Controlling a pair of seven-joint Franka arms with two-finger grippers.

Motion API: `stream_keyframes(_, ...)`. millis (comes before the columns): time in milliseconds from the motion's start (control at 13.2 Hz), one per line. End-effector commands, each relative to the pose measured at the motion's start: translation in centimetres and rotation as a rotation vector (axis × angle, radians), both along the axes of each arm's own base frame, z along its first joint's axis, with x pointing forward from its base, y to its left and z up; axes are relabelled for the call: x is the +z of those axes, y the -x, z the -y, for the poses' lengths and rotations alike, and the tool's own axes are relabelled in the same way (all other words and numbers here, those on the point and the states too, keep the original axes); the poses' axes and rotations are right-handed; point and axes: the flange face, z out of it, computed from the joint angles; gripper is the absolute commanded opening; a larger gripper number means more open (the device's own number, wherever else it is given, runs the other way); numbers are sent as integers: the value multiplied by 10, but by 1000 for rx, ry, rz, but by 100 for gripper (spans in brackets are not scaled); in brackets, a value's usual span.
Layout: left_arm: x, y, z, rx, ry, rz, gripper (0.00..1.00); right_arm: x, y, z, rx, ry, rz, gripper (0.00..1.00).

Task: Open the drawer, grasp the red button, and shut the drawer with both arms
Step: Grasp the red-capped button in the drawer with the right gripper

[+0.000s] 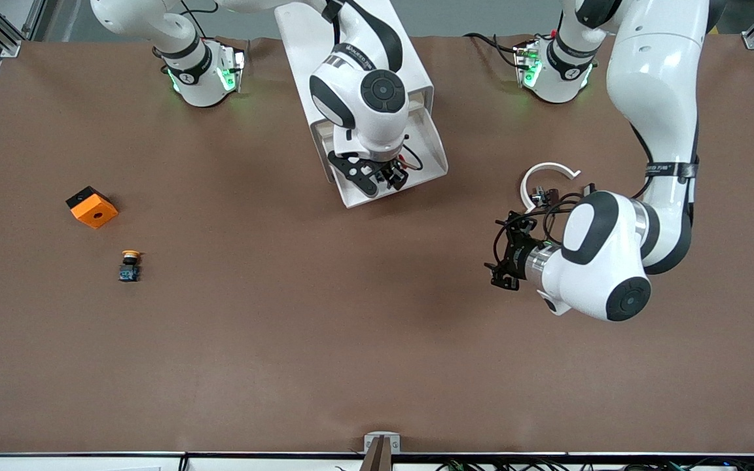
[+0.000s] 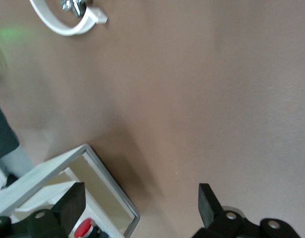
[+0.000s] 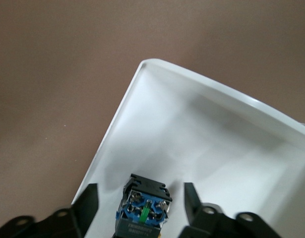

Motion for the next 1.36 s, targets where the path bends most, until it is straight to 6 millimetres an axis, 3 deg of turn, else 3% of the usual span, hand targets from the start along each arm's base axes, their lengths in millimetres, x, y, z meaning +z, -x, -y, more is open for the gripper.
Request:
stream_keyframes(0, 23, 2, 3, -158, -19, 118, 100, 2, 3, -4, -3, -9, -3, 38)
stream_keyframes(227, 29, -3, 12, -337, 37, 241, 100, 0, 4, -6, 3, -9, -3, 12)
stream_keyframes(378, 32, -3, 18, -398, 53, 275, 100, 5, 1, -5, 2, -14, 2, 12)
stream_keyframes(530, 35, 12, 49, -516, 37, 309, 100, 33, -18, 1, -24, -31, 15, 13)
stream_keyframes(681, 29, 21, 74, -555, 37, 344, 100, 70, -47, 25, -9, -6, -24, 14)
stream_keyframes(757, 22, 24, 82, -567, 40, 351, 100, 88, -60, 40, 32, 9, -51, 14)
stream_keyframes(984, -3, 54, 128, -674, 32, 385, 100, 129, -106, 114, 189, -9, -101, 14)
stream_keyframes(1059, -17, 68, 143, -710, 29, 391, 100, 145, -122, 147, 254, -34, -99, 13)
stream_keyframes(1286, -45, 108, 179, -889, 128, 398, 100, 162, -166, 251, 460, -85, -138, 13)
